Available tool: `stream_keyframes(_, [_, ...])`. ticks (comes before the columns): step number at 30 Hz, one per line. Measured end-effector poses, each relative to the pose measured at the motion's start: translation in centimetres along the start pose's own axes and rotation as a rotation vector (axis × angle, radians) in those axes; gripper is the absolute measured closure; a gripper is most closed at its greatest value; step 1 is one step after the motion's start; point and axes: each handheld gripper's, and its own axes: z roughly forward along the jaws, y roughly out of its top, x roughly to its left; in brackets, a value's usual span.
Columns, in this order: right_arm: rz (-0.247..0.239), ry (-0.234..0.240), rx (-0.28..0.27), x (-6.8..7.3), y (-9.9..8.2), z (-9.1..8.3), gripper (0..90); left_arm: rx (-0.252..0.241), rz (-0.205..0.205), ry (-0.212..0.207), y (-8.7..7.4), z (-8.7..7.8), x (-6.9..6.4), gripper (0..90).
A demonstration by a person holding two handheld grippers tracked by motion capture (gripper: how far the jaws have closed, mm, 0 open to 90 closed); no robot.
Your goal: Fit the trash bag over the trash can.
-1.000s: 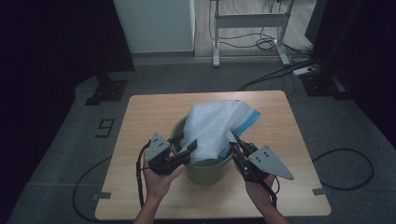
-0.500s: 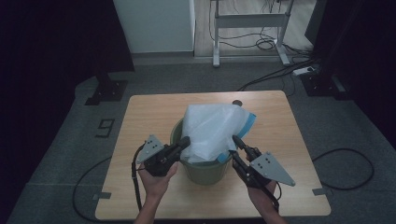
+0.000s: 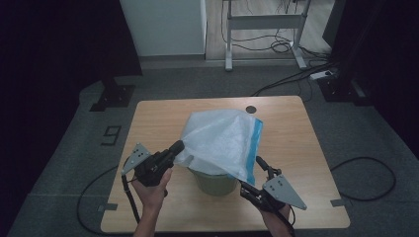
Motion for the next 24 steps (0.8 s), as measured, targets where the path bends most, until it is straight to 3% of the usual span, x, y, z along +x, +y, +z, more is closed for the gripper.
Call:
stream_keyframes(4, [0.022,-0.012,0.009,0.5,0.0,-0.6,22.1,-0.010,-0.017,0.013,-0.1,-0.3,0.5,90.0])
stream_keyframes(9, [0.013,-0.008,0.010,1.0,0.0,-1.1,24.8,-0.019,-0.034,0.018,-0.3,-0.6,0.9,90.0])
stream_keyframes(12, [0.010,0.003,0.028,0.5,-0.4,-0.8,51.0,-0.023,-0.049,0.019,-0.4,-1.0,1.4,90.0])
stream_keyframes(13, [0.010,0.003,0.028,0.5,-0.4,-0.8,51.0,-0.023,-0.049,0.019,-0.4,-1.0,1.4,90.0])
stream_keyframes(16, [0.015,0.034,0.035,-0.4,-0.4,-0.5,79.7,-0.023,-0.059,0.017,-0.5,-1.2,1.7,90.0])
stream_keyframes(18, [0.009,0.038,0.040,-0.9,-0.2,-0.4,86.8,-0.025,-0.065,0.013,-0.5,-1.3,1.8,90.0])
stream_keyframes(24, [0.000,0.012,0.023,-2.8,1.0,-0.3,88.9,-0.034,-0.075,0.009,-0.6,-1.6,2.1,90.0])
